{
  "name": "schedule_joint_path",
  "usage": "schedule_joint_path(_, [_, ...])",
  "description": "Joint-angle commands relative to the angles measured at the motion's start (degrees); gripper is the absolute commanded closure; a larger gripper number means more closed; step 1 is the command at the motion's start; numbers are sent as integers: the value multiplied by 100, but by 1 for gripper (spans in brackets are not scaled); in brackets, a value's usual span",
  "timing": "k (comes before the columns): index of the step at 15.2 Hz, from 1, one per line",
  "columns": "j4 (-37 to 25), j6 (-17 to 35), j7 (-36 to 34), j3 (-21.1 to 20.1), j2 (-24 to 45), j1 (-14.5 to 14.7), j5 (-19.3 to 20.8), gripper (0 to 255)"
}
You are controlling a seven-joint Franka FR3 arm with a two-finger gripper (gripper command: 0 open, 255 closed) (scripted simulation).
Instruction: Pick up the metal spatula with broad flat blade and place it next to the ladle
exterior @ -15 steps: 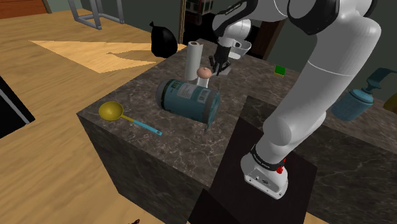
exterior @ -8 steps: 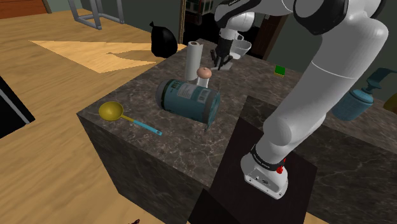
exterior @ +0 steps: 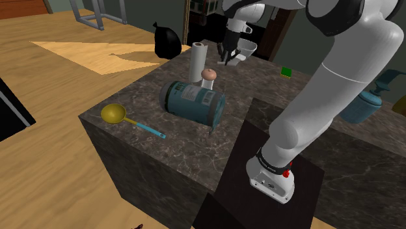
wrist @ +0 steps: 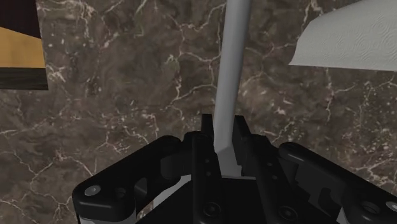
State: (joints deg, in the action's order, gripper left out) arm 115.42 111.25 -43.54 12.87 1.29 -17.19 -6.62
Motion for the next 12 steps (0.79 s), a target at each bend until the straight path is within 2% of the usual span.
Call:
schedule_joint_path(1, [-125,-168,-21,3,-44,-2,18,255])
schedule_joint_path(6, [-406,-534,-72,3,-135,-2,52,255])
schedule_joint_path(12, [-230,-404,-875,-417,-271,409,-5,255])
